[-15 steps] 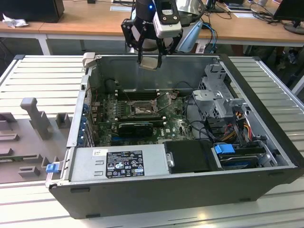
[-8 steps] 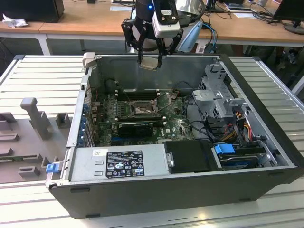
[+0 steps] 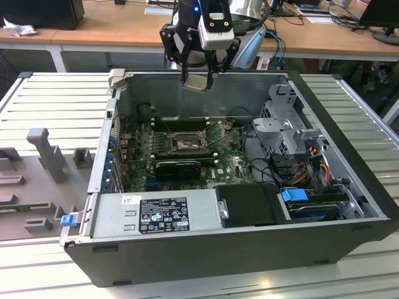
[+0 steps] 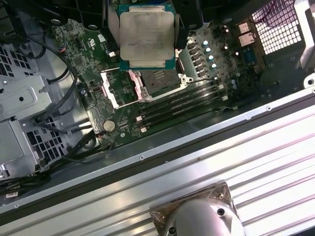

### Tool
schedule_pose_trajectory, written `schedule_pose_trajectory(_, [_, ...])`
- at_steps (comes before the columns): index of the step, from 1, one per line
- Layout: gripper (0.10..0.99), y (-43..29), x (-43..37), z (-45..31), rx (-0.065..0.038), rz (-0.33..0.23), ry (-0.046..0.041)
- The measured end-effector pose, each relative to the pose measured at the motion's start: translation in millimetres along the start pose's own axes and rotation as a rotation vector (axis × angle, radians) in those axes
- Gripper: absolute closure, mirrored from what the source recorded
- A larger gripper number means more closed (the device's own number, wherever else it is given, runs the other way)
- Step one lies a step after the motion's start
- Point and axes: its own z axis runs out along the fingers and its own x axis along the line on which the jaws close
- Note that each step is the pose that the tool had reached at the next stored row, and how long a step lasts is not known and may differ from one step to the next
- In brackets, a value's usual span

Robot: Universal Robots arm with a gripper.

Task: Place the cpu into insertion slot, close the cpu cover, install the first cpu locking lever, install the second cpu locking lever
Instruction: 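Place the cpu into insertion slot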

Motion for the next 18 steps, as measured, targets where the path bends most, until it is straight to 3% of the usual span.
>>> schedule_pose_trajectory(18, [0.553,0.0,0.0,0.1,-0.001,0.05,-0.0044])
